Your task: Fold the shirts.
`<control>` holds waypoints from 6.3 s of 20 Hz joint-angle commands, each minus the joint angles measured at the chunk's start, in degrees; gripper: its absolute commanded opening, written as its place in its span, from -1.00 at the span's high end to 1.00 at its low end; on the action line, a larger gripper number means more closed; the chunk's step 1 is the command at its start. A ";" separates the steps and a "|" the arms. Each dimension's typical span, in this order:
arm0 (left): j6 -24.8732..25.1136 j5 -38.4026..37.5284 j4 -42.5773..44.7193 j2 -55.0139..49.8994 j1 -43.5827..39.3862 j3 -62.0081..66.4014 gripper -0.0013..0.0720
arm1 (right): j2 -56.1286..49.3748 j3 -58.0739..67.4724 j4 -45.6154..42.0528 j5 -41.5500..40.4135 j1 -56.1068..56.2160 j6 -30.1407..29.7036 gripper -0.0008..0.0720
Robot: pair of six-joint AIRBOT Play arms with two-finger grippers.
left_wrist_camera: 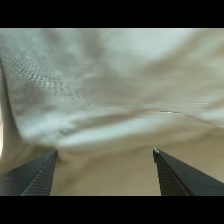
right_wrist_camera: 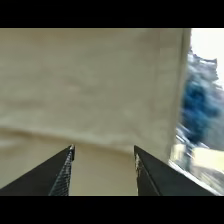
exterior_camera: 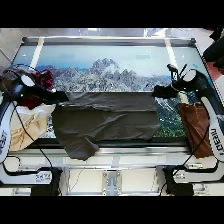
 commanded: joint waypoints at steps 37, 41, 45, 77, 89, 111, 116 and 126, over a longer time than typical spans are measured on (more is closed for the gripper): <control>-4.68 -3.89 -9.92 14.32 5.57 -44.57 -0.12 | 19.67 -20.37 10.05 9.14 -14.27 -4.79 -0.14; -4.52 -4.15 -11.45 14.34 5.22 -44.57 0.93 | 19.67 -20.09 7.69 9.14 -14.27 -4.79 -0.14; -3.10 -6.62 -11.43 14.60 5.25 -44.57 0.93 | 19.58 -21.51 0.96 12.04 -16.26 -3.87 -0.13; -2.73 -13.57 -15.76 37.79 11.67 -34.69 0.93 | 29.68 -36.89 18.53 17.38 -17.90 -8.90 0.95; 1.33 21.33 -19.56 16.59 -8.11 -15.67 0.93 | 21.27 -28.70 14.78 3.52 -10.97 -4.42 0.95; -3.41 30.97 -5.60 -6.01 -11.85 -6.75 0.68 | -6.32 -10.75 15.32 -17.38 -3.80 0.39 0.05; -3.41 29.31 -5.57 -1.33 -11.39 -6.62 -0.71 | -4.13 0.37 7.08 -4.79 -5.31 0.39 -0.15; -3.37 29.31 -5.55 9.33 -10.71 -6.62 -0.71 | -1.81 -4.50 9.03 10.80 -19.93 -2.47 -0.35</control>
